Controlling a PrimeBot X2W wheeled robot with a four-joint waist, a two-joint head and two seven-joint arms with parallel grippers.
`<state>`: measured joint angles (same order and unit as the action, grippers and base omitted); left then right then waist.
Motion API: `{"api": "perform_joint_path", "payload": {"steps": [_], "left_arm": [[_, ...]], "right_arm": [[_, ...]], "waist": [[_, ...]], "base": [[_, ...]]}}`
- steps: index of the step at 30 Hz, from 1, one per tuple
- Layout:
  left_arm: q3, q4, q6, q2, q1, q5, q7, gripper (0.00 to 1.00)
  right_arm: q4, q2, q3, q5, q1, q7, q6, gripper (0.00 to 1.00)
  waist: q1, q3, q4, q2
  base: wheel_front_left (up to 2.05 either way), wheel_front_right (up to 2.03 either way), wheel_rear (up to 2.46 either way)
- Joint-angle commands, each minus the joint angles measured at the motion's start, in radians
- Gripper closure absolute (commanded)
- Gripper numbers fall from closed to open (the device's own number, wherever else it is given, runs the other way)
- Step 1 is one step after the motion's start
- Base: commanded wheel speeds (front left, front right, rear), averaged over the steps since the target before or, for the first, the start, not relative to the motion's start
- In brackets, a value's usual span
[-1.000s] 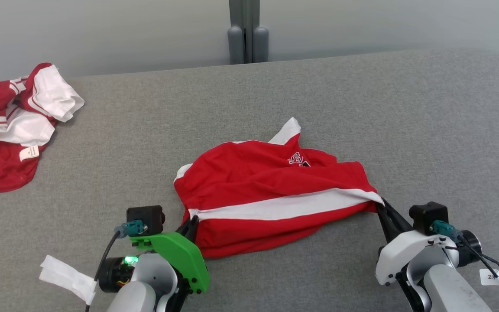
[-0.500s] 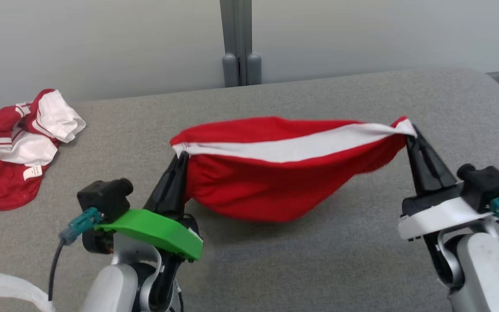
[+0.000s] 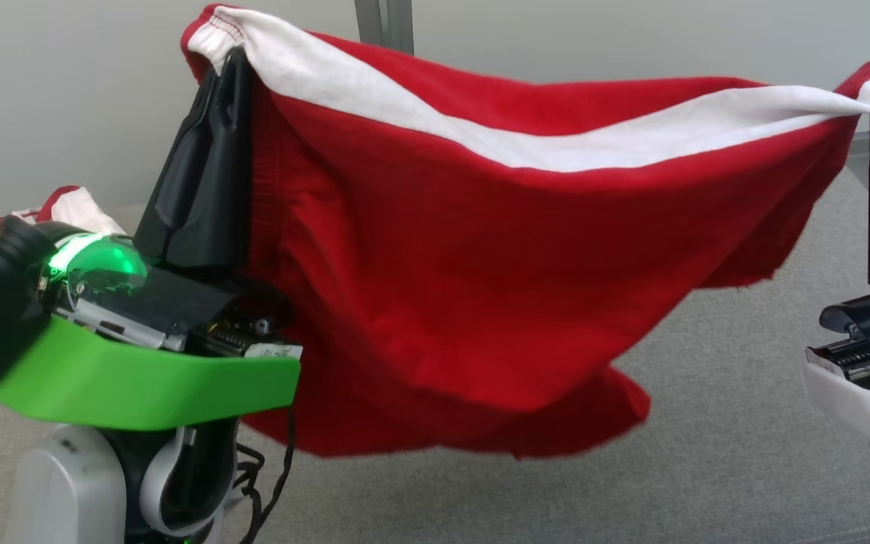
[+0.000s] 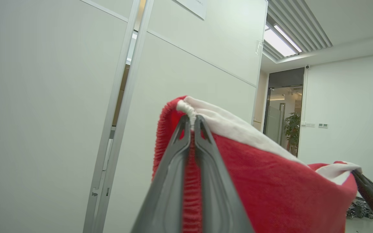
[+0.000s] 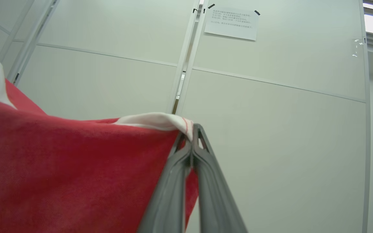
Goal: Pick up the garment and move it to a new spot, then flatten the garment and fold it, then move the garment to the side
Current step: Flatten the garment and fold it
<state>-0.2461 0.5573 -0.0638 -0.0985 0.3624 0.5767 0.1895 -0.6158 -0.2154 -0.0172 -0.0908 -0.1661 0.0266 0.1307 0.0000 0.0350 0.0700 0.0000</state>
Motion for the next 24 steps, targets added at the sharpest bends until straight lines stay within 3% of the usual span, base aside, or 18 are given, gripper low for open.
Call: {"api": "perform_joint_path", "payload": {"steps": [1, 6, 12, 19, 24], "left_arm": [[0.006, 0.002, -0.011, -0.001, 0.01, 0.013, 0.015, 1.0], [0.027, -0.079, -0.028, -0.01, 0.034, 0.035, 0.054, 1.0], [0.061, -0.343, -0.003, -0.018, 0.21, 0.034, 0.036, 1.0], [0.103, -0.729, 0.059, -0.031, 0.58, -0.052, -0.176, 1.0], [0.11, -0.922, 0.106, -0.018, 0.714, -0.056, -0.307, 1.0]], "right_arm": [[-0.016, 0.003, -0.005, 0.005, 0.014, -0.013, 0.0, 1.0], [0.047, 0.017, 0.01, -0.025, -0.007, -0.046, 0.0, 1.0], [0.379, -0.021, 0.096, -0.067, -0.258, 0.008, 0.0, 1.0], [0.786, 0.085, 0.117, 0.032, -0.718, 0.171, 0.0, 1.0], [0.97, 0.15, 0.132, 0.086, -0.841, 0.226, 0.0, 1.0]], "waist": [[0.0, -0.009, 0.003, 0.0], [0.0, -0.073, 0.006, 0.0], [0.0, -0.212, 0.02, 0.0], [0.0, -0.344, 0.069, 0.0], [0.0, -0.439, 0.079, 0.0]], "base": [[0.0, 0.0, 0.0], [0.0, 0.0, 0.0], [0.0, 0.0, 0.0], [0.0, 0.0, 0.0], [0.0, 0.0, 0.0]]}}
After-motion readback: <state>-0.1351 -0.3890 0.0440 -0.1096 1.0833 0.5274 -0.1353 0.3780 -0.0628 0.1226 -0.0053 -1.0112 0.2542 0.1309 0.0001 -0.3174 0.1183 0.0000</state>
